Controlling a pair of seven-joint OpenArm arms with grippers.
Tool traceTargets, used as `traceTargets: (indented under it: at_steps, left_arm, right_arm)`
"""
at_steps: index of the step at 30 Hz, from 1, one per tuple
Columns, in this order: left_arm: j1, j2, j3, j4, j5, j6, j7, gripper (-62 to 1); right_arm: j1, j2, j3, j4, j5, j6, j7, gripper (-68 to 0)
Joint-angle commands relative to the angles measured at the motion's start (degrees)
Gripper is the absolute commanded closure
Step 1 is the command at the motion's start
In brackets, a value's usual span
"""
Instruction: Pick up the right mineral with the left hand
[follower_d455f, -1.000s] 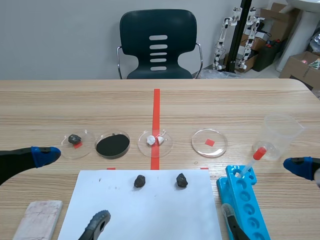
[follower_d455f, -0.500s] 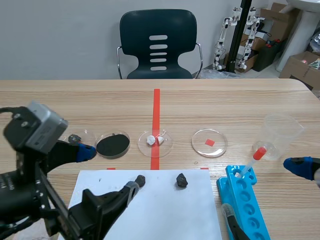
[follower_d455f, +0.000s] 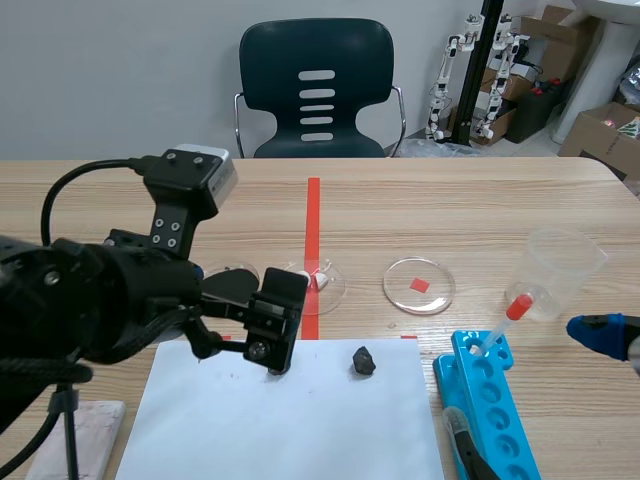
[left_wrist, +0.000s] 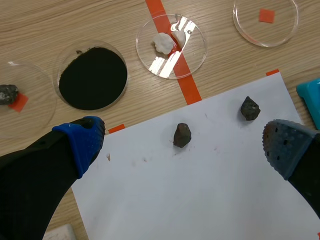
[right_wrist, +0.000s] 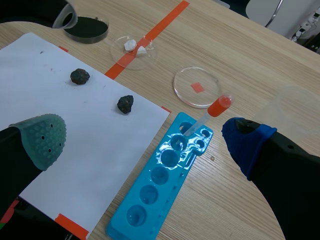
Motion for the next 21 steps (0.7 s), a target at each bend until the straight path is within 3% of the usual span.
traceTargets:
  at_steps: [1, 6, 13, 21]
  left_arm:
    - [-1.7, 0.7, 1.5, -1.6, 0.0, 1.3, 0.8, -62.3]
    - [-9.1, 2.1, 8.7, -8.5, 0.0, 8.5, 5.4, -62.3]
    - [-17.7, 6.1, 16.9, -18.3, 0.0, 16.0, 10.5, -62.3]
    - [-22.7, 11.5, 21.6, -26.1, 0.8, 21.5, 14.0, -62.3]
  right_arm:
    - [-0.1, 0.5, 0.2, 0.1, 0.6, -0.2, 0.9, -67.9]
    - [-0.1, 0.5, 0.2, 0.1, 0.6, -0.2, 0.9, -67.9]
    - [-0.1, 0.5, 0.2, 0.1, 0.6, -0.2, 0.9, -67.9]
    - [-0.1, 0.5, 0.2, 0.1, 0.6, -0.2, 0.9, -67.9]
